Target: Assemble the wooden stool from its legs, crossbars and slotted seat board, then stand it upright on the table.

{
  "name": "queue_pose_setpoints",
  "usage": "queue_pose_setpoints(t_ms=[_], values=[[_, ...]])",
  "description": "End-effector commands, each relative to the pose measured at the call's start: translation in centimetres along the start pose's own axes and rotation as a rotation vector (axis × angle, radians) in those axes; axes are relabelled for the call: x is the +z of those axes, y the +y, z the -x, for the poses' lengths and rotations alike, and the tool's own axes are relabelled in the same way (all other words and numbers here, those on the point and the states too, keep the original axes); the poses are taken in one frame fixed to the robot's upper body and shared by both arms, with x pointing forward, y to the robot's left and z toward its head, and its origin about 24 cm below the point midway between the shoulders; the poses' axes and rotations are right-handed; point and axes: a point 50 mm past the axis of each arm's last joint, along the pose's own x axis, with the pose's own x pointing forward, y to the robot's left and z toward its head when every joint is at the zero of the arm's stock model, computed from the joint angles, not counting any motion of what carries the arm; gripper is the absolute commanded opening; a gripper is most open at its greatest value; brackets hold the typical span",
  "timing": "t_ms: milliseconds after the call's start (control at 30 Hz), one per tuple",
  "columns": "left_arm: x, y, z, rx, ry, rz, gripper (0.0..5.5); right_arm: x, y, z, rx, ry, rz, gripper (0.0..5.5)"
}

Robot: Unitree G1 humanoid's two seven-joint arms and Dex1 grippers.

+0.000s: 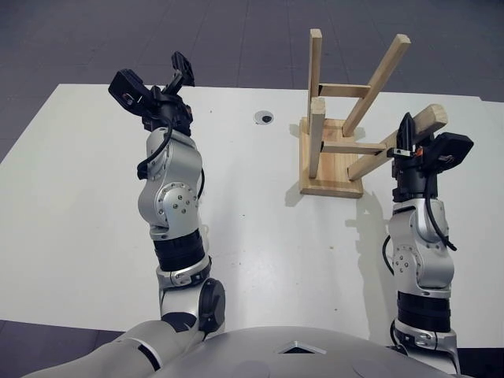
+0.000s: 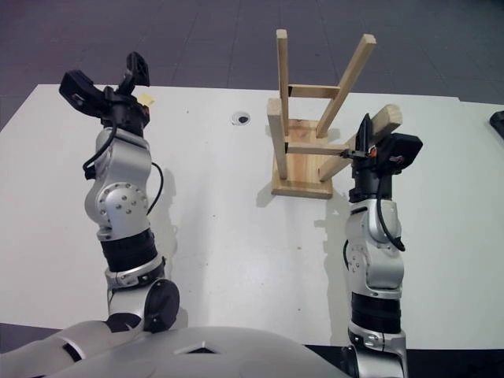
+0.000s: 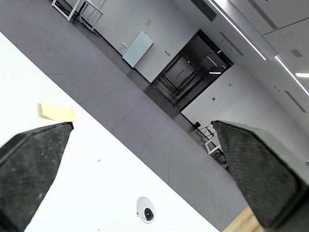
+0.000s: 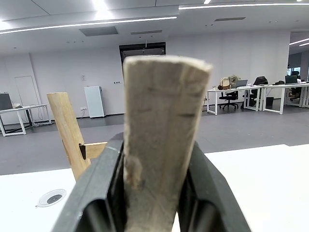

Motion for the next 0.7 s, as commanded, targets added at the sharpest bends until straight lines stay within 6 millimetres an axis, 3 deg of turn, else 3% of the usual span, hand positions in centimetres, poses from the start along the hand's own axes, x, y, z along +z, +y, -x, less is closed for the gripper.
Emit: queue_pose_setpoints(t_ms=[33, 233, 300, 500, 567, 700], values=[[-0.7, -2.4, 0.0, -0.090, 0.061, 0.024, 5.40, -9.6, -2.4, 4.8, 0.029, 0.645, 0.349, 1.07], [-0.8, -2.9, -0.1, -0.111, 0.073, 0.020, 5.40, -10.9, -2.9, 5.4, -0.022, 0.754, 0.308, 1.09], [-0.9, -2.8, -0.1, -0.113, 0.079, 0.017, 5.40, -11.0, -3.0, 5.5, -0.030, 0.759, 0.289, 1.62], [-1.2, -2.9, -0.2, -0.123, 0.095, 0.010, 5.40, -10.6, -3.0, 4.1, -0.031, 0.701, 0.288, 2.49], [-1.3, -2.9, -0.3, -0.125, 0.099, 0.007, 5.40, -9.7, -3.0, 3.3, -0.038, 0.621, 0.262, 2.83], [-1.3, -2.6, -0.4, -0.123, 0.097, 0.001, 5.40, -4.8, -2.4, 0.9, 0.026, 0.314, 0.159, 3.33]])
